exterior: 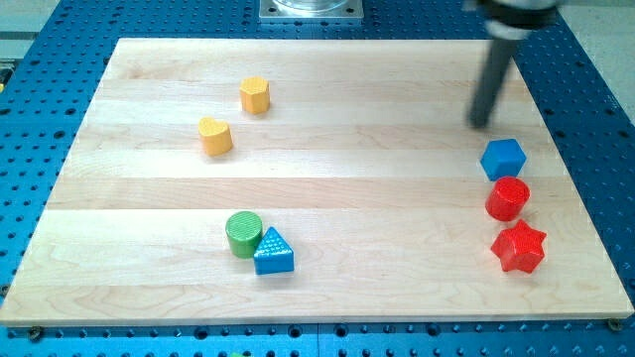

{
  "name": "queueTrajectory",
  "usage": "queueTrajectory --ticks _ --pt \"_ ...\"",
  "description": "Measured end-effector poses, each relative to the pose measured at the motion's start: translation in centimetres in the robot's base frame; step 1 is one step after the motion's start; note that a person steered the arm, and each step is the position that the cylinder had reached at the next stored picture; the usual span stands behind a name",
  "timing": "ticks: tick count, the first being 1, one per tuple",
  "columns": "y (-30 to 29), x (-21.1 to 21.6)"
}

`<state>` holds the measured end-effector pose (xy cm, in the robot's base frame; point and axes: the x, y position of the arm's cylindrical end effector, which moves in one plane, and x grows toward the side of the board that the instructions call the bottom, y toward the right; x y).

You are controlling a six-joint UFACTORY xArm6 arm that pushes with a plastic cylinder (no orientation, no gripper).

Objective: Move the cube top right to the triangle

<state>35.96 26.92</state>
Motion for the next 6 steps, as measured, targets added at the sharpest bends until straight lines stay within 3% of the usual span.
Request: queueTrajectory --ticks 1,2,3,4,5,6 --pt "2.5 4.3" --pt "-11.4 10.4" --pt "-20.3 12.3" --pt "-12.7 12.5" --pt "-16.4 16.3" --pt "-24.2 17.9"
